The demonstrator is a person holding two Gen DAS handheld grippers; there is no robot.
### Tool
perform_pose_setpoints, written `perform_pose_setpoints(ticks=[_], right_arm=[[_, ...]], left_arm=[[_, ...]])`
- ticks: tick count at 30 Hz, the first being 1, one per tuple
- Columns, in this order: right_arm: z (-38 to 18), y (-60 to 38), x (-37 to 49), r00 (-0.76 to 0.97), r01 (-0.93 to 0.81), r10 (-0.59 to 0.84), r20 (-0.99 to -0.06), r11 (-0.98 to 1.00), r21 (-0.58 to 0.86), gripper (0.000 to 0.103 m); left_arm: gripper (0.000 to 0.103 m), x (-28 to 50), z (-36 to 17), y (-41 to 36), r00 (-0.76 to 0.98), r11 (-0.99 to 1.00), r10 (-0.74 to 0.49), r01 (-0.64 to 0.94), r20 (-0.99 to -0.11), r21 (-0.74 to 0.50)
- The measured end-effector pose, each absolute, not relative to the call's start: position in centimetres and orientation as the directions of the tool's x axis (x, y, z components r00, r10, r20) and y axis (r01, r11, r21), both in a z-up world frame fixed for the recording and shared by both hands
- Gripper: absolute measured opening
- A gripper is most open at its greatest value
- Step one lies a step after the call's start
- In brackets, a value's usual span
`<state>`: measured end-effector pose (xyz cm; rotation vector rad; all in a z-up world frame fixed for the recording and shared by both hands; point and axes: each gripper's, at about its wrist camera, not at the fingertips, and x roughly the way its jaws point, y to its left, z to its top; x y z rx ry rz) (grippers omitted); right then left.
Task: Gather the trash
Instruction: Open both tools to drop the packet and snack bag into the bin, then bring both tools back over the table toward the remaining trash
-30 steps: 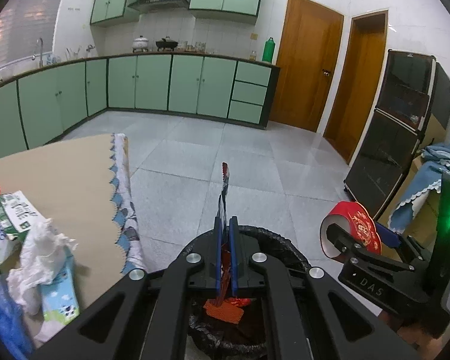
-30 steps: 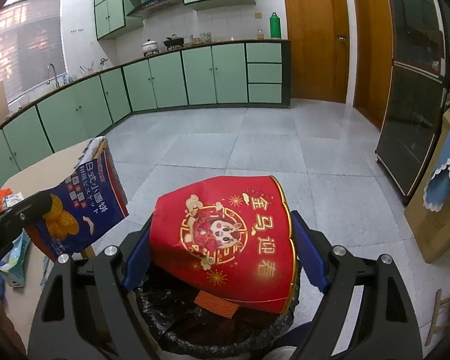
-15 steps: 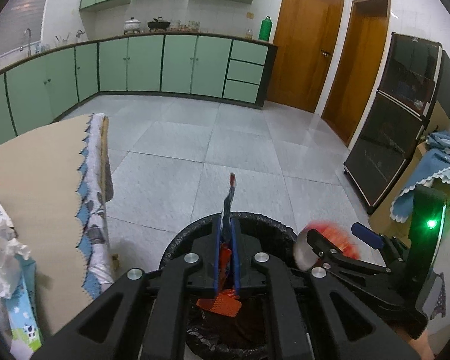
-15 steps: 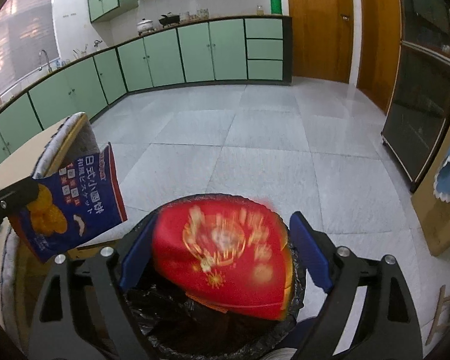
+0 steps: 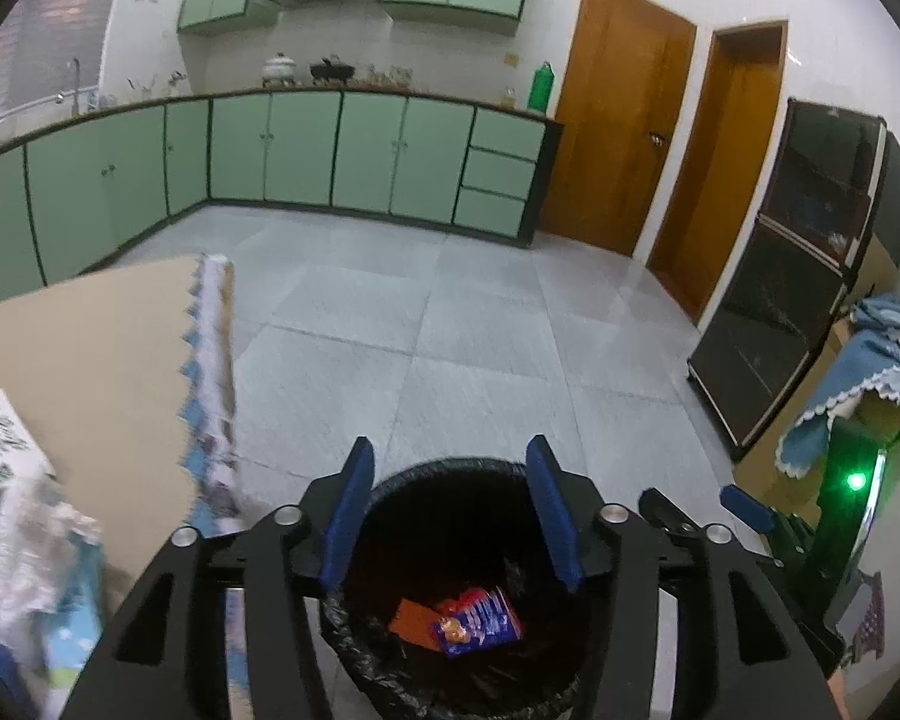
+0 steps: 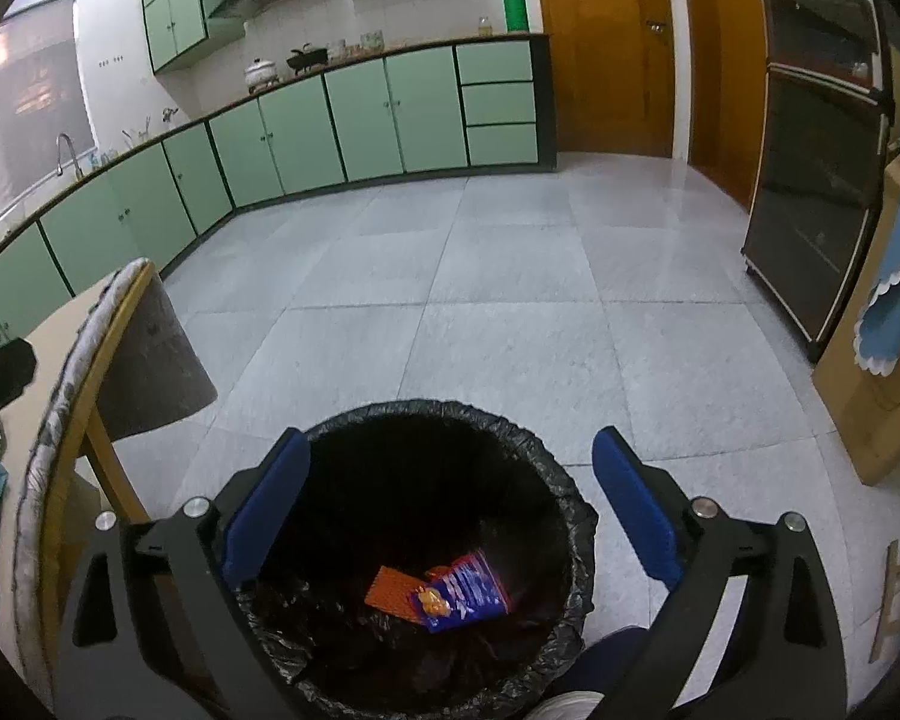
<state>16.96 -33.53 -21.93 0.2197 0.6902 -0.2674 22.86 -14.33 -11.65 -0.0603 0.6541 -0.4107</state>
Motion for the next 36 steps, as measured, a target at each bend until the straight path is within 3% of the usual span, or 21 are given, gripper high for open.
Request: perform_pose_setpoints(ticks=[2,8,25,36], right_arm=[[-21.0,-32.9,16.5,0.750,0.310,-0.173,-0.638,0.945,0.109,0.096],[-17.7,-29.6,14.9,0.794,0.253,-0.158,-0.587,0.964,0.082,0.098],[-13.3,-16.6,10.2,0.866,0.048,0.018,-0.500,0.992,0.120,0.098],[-12.4,-9.9,9.9,0.865,-0.089,0.129,-0.484,0.990,0.105,0.097]], left_arm=[[0.063,22.3,-10.6,-13.3,0.738,0.924,-0.377,0.338,-0.559,-0.177],[0.068,19.9,-7.9,-9.5,0.797,0.946,-0.321,0.289,-0.512,-0.144],[0.069,10.3,-7.3,5.4,0.884,1.000,-0.016,0.016,-0.468,-0.005],[0.069,8.2,-9.4,10.3,0.869,0.999,0.030,-0.038,-0.494,-0.006]])
